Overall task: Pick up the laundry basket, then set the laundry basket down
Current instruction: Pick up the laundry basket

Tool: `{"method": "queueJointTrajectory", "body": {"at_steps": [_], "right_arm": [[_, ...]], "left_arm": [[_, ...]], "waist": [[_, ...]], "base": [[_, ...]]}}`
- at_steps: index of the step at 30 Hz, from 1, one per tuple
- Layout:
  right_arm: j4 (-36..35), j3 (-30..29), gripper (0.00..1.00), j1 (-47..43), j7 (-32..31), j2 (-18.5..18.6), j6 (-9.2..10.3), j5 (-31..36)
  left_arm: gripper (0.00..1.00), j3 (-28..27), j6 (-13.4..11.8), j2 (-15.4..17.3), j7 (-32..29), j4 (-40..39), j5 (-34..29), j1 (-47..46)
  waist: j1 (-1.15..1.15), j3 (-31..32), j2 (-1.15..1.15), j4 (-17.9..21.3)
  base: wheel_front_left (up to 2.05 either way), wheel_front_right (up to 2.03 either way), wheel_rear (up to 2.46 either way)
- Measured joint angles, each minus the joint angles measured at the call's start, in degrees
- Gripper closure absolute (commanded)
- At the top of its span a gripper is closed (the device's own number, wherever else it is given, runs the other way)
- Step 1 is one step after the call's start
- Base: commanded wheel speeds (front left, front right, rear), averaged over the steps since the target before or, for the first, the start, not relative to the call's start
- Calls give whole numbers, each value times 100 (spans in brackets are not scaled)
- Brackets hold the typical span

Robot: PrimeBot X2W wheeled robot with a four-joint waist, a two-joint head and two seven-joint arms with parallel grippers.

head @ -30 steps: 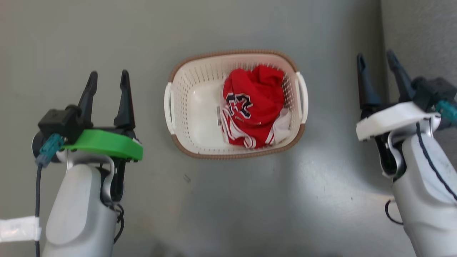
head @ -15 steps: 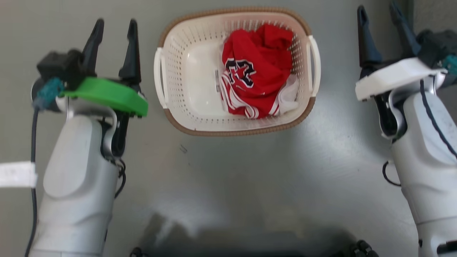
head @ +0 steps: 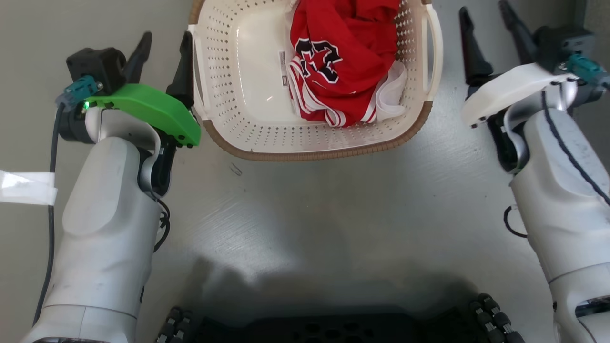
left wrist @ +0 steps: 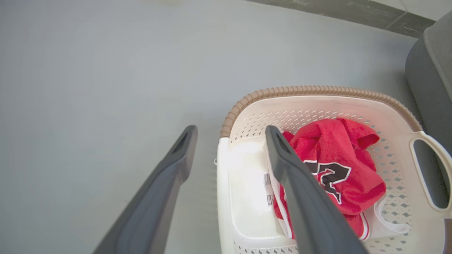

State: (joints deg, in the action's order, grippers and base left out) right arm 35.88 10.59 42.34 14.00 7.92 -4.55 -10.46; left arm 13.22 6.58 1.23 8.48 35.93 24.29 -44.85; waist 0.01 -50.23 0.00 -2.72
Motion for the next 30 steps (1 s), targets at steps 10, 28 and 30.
{"method": "queueJointTrajectory", "body": {"at_steps": [10, 28, 30], "right_arm": [[693, 199, 0, 193, -13, -136, -69, 2], [1483, 460, 0, 831, -145, -293, -152, -15], [1556, 476, 0, 891, -144, -310, -194, -16]], "left_arm": [[0, 99, 25, -8, -186, 767, 234, -185], [0, 274, 56, -15, -439, 1544, 446, -917], [0, 289, 56, -15, -439, 1596, 472, -976]], "waist": [[-1, -229, 0, 31], [0, -727, 0, 104], [0, -776, 0, 115]], "base": [[0, 0, 0], [0, 0, 0], [0, 0, 0]]}}
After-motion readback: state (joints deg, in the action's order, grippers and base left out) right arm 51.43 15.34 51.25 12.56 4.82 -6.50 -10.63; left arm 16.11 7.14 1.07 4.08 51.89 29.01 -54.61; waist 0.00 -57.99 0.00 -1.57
